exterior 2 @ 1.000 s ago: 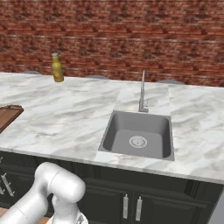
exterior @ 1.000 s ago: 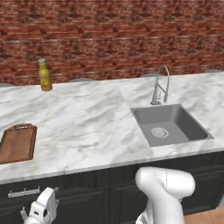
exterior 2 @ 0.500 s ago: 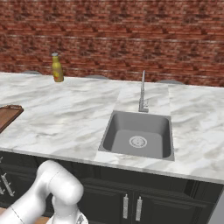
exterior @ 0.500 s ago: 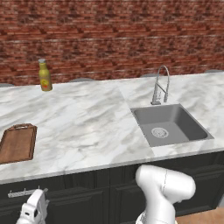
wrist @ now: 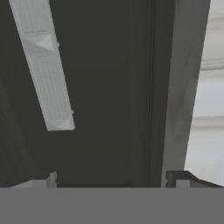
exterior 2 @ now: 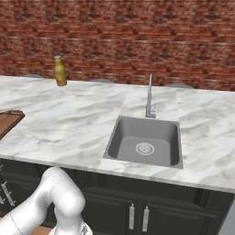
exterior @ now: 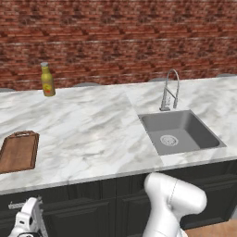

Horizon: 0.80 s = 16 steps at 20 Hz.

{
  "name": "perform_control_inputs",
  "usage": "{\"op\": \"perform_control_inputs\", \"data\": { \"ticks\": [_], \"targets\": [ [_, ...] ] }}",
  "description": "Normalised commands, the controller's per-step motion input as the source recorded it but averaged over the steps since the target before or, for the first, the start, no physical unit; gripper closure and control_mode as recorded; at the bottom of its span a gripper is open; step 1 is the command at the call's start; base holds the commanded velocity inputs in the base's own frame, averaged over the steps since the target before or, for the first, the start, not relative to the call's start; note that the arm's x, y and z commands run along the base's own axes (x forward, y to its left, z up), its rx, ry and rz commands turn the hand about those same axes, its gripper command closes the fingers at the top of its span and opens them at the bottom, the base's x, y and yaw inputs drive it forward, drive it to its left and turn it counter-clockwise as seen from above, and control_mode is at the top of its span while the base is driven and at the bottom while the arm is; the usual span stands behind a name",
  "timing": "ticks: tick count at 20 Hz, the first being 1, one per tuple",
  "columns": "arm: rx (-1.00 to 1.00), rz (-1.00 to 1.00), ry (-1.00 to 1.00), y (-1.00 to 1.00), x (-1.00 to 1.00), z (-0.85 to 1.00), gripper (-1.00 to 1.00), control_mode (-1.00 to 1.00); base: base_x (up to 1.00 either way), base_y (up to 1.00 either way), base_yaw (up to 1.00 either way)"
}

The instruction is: Open the drawer on the left and place the cutting tools on the cutting board.

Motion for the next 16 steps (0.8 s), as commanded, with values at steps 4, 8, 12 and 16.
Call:
{"op": "perform_control_inputs", "data": {
  "ticks": [4,8,12,16],
  "targets": [
    [0.00,0.08,0.00,0.35,0.37,-0.39,-1.00,-1.00,0.00,0.00,0.00],
    [0.00,0.09,0.00,0.34,0.25,-0.50,-1.00,-1.00,0.00,0.00,0.00],
    [0.00,0.09,0.00,0.33,0.11,-0.58,-1.00,-1.00,0.00,0.00,0.00],
    [0.00,0.09,0.00,0.31,0.05,-0.63,-1.00,-1.00,0.00,0.00,0.00]
  ]
}}
